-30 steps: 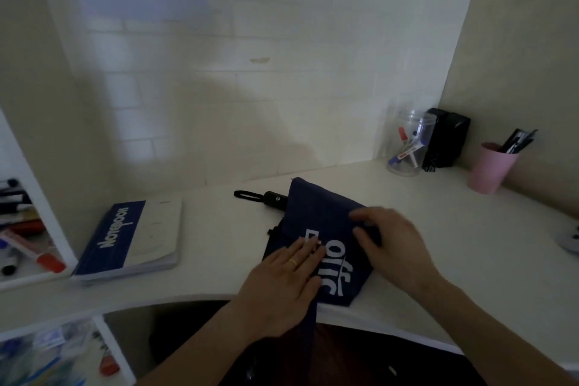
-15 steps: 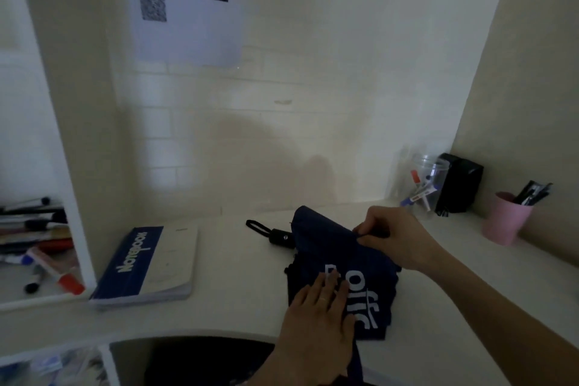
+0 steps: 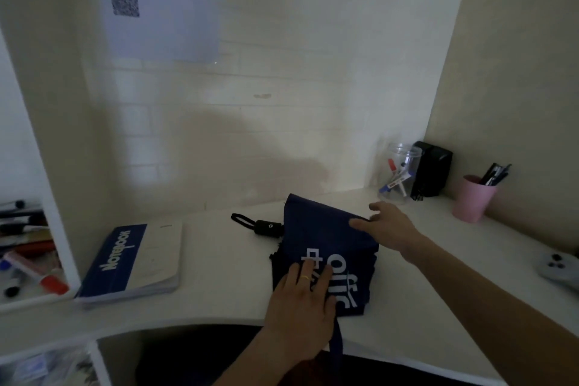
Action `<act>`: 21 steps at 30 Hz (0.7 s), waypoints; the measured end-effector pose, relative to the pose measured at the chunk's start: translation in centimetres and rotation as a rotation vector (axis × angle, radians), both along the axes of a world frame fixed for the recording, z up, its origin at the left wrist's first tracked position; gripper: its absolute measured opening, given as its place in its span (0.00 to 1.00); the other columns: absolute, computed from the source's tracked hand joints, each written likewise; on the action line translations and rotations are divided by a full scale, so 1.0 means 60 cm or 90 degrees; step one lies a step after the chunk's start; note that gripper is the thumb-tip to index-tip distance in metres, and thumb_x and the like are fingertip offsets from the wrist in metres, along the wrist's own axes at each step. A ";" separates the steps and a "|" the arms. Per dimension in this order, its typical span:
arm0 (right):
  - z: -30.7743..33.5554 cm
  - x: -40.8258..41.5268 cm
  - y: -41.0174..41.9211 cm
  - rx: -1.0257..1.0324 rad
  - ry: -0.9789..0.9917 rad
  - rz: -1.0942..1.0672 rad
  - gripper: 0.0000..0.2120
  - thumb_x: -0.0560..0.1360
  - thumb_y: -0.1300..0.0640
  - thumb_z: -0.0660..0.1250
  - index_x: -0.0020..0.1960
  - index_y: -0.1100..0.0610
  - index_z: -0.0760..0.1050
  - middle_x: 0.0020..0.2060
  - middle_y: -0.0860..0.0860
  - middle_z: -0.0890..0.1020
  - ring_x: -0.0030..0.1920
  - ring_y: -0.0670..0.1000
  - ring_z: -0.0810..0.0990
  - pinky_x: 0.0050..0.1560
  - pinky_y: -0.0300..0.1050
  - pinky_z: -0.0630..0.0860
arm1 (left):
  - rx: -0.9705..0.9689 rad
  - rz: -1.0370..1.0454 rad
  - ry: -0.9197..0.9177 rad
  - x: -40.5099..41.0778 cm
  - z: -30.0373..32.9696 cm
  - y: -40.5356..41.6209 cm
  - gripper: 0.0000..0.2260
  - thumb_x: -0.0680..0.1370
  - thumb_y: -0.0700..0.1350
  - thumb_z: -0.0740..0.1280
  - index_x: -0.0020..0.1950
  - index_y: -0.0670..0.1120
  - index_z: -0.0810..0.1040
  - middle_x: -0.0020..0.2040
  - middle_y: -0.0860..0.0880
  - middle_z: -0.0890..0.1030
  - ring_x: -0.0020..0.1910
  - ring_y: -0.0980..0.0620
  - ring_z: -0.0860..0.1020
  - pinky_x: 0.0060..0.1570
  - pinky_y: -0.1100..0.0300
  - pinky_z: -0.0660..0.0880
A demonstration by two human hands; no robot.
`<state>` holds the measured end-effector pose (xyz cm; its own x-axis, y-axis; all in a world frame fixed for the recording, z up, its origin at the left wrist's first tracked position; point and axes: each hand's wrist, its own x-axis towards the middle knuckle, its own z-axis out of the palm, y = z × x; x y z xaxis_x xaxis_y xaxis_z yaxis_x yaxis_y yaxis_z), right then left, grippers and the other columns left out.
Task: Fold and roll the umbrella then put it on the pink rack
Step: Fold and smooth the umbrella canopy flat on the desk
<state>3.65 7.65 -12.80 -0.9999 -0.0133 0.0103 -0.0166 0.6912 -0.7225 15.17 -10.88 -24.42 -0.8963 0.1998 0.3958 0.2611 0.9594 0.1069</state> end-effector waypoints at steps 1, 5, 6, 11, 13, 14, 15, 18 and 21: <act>-0.002 -0.004 -0.001 -0.063 -0.008 -0.014 0.38 0.70 0.52 0.78 0.75 0.60 0.66 0.65 0.58 0.79 0.61 0.58 0.79 0.58 0.49 0.77 | 0.003 -0.005 -0.002 0.002 0.001 0.000 0.23 0.79 0.59 0.58 0.72 0.55 0.76 0.65 0.44 0.80 0.60 0.42 0.80 0.57 0.50 0.81; 0.001 -0.013 -0.003 -0.245 0.024 -0.072 0.29 0.67 0.69 0.78 0.66 0.64 0.76 0.49 0.56 0.84 0.49 0.54 0.82 0.50 0.47 0.78 | -0.014 -0.013 -0.011 0.002 -0.006 0.001 0.21 0.78 0.57 0.59 0.71 0.60 0.75 0.65 0.40 0.80 0.60 0.37 0.81 0.57 0.45 0.81; 0.008 -0.010 -0.004 -0.276 0.015 -0.070 0.26 0.67 0.69 0.78 0.64 0.64 0.78 0.49 0.56 0.83 0.48 0.53 0.81 0.47 0.44 0.77 | -0.016 -0.009 -0.008 0.001 -0.007 0.001 0.21 0.77 0.57 0.59 0.70 0.60 0.75 0.65 0.40 0.80 0.60 0.37 0.81 0.57 0.44 0.81; 0.029 -0.015 -0.003 -0.369 -0.072 -0.055 0.27 0.65 0.69 0.80 0.63 0.67 0.77 0.56 0.60 0.81 0.52 0.56 0.82 0.51 0.50 0.82 | -0.021 -0.007 -0.004 -0.004 -0.012 0.001 0.21 0.77 0.56 0.59 0.69 0.61 0.77 0.65 0.40 0.80 0.60 0.36 0.81 0.57 0.42 0.81; 0.040 -0.013 -0.008 -0.430 -0.071 -0.066 0.34 0.64 0.71 0.79 0.68 0.69 0.72 0.57 0.62 0.79 0.53 0.60 0.82 0.54 0.54 0.82 | -0.020 -0.015 -0.003 -0.005 -0.017 0.001 0.21 0.78 0.57 0.59 0.71 0.63 0.74 0.65 0.39 0.80 0.60 0.36 0.81 0.57 0.42 0.80; 0.043 -0.010 -0.010 -0.455 -0.060 -0.065 0.37 0.63 0.73 0.79 0.69 0.68 0.70 0.57 0.62 0.79 0.52 0.61 0.82 0.50 0.53 0.82 | -0.014 -0.023 -0.002 -0.005 -0.019 0.001 0.21 0.78 0.57 0.59 0.72 0.64 0.72 0.66 0.39 0.80 0.60 0.36 0.81 0.58 0.41 0.80; 0.046 -0.004 -0.012 -0.473 -0.047 -0.057 0.39 0.63 0.74 0.78 0.71 0.68 0.68 0.57 0.62 0.78 0.50 0.59 0.82 0.45 0.51 0.82 | -0.006 -0.030 0.003 -0.004 -0.021 0.001 0.22 0.78 0.57 0.59 0.73 0.66 0.70 0.67 0.39 0.79 0.61 0.36 0.80 0.59 0.40 0.79; 0.039 0.027 -0.008 -0.458 -0.050 -0.009 0.44 0.61 0.74 0.80 0.73 0.66 0.66 0.60 0.60 0.79 0.50 0.58 0.83 0.39 0.46 0.81 | -0.002 -0.047 0.029 0.003 -0.026 0.006 0.23 0.81 0.59 0.55 0.76 0.72 0.57 0.73 0.36 0.73 0.69 0.32 0.74 0.66 0.35 0.71; 0.017 0.045 -0.002 -0.389 -0.052 -0.019 0.39 0.62 0.66 0.82 0.69 0.65 0.70 0.60 0.58 0.80 0.49 0.53 0.81 0.37 0.41 0.76 | -0.024 -0.077 -0.058 0.018 0.004 0.006 0.21 0.84 0.62 0.48 0.75 0.77 0.45 0.81 0.34 0.52 0.80 0.30 0.52 0.76 0.32 0.49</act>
<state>6.38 7.55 -11.80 -0.9976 -0.0013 -0.0693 0.0683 0.1516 -0.9861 16.22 -10.54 -24.19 -0.8967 0.3215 0.3042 0.3656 0.9254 0.0996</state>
